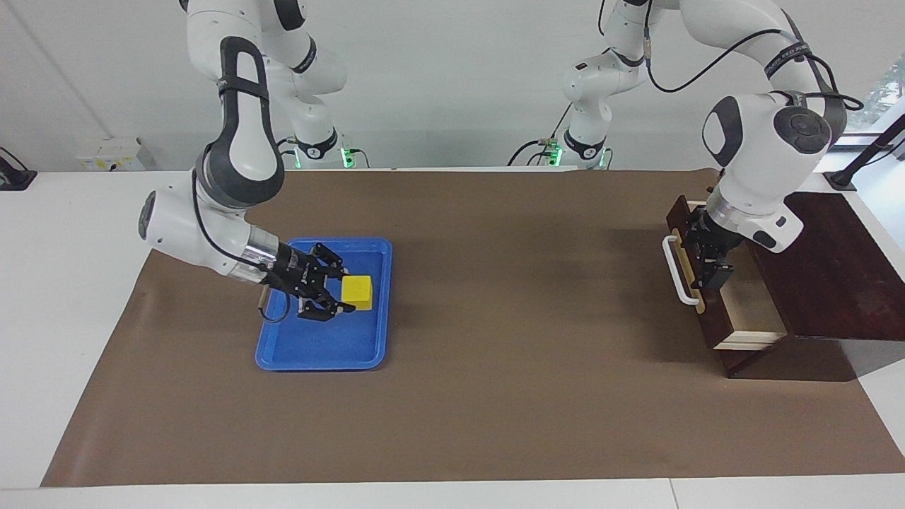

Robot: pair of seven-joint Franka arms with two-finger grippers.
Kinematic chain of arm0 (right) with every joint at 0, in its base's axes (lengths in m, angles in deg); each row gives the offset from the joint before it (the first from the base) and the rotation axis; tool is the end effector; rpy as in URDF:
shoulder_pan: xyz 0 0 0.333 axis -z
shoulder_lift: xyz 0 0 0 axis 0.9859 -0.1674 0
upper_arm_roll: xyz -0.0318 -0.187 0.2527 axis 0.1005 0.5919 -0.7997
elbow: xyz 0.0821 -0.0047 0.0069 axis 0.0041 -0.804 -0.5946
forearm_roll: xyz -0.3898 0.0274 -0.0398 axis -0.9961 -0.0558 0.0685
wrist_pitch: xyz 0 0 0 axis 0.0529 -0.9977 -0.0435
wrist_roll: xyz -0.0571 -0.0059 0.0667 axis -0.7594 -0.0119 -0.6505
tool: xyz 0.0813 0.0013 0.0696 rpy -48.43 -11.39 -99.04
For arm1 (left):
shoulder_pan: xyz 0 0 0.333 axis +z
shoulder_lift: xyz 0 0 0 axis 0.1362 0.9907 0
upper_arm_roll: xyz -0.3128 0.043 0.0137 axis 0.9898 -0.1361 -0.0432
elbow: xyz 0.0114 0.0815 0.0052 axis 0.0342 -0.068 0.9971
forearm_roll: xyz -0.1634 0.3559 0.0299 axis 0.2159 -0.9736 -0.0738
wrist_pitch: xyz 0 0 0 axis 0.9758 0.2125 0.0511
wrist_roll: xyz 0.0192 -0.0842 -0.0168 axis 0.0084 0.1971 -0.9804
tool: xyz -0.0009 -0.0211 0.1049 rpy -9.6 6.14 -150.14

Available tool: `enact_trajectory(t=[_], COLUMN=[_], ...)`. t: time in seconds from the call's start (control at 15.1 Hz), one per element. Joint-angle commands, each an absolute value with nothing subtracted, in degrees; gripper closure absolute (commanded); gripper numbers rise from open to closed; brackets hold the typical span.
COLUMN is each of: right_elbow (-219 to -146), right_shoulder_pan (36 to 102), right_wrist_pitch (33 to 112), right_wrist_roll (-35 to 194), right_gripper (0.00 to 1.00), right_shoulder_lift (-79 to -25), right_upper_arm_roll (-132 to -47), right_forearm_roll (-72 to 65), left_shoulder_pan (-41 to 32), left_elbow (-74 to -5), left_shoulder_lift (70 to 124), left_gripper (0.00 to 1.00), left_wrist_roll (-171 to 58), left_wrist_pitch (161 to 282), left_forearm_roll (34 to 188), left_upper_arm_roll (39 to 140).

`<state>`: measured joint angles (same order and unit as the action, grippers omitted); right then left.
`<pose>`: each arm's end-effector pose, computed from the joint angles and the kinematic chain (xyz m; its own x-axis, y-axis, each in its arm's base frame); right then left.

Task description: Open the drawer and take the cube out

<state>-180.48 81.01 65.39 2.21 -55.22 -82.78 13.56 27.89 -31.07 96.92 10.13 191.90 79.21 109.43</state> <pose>0.6324 0.0527 0.3889 -0.0144 -0.7165 -0.6974 -0.9997 -0.0018 0.0225 0.6060 -0.0106 0.4759 0.2181 0.9748 0.0461 0.9759 -0.2175 -0.0167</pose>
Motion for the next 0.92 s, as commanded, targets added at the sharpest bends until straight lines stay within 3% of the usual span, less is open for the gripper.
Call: enact_trajectory(t=[0.0, 0.46, 0.86], right_elbow=[-189.4, -194.3, -196.5], right_shoulder_pan=[83.0, 87.5, 84.5], right_wrist_pitch=[66.0, 65.1, 69.5], right_wrist_roll=[9.6, 18.5, 17.4], right_gripper=[1.0, 1.0, 1.0], right_shoulder_lift=[-50.5, -48.9, -49.0], right_upper_arm_roll=[-83.5, -83.3, -83.4], right_forearm_roll=[13.0, 12.8, 12.9], left_shoulder_pan=[30.1, 30.1, 30.0], left_elbow=[-34.3, -33.4, -32.3], left_shoulder_lift=[94.6, 94.7, 94.2], left_gripper=[0.0, 0.0, 0.0], left_wrist_roll=[6.0, 0.0, -5.5], left_wrist_pitch=[193.8, 193.6, 193.3], left_forearm_roll=[78.4, 74.5, 74.5], left_upper_arm_roll=[109.5, 105.6, 102.1])
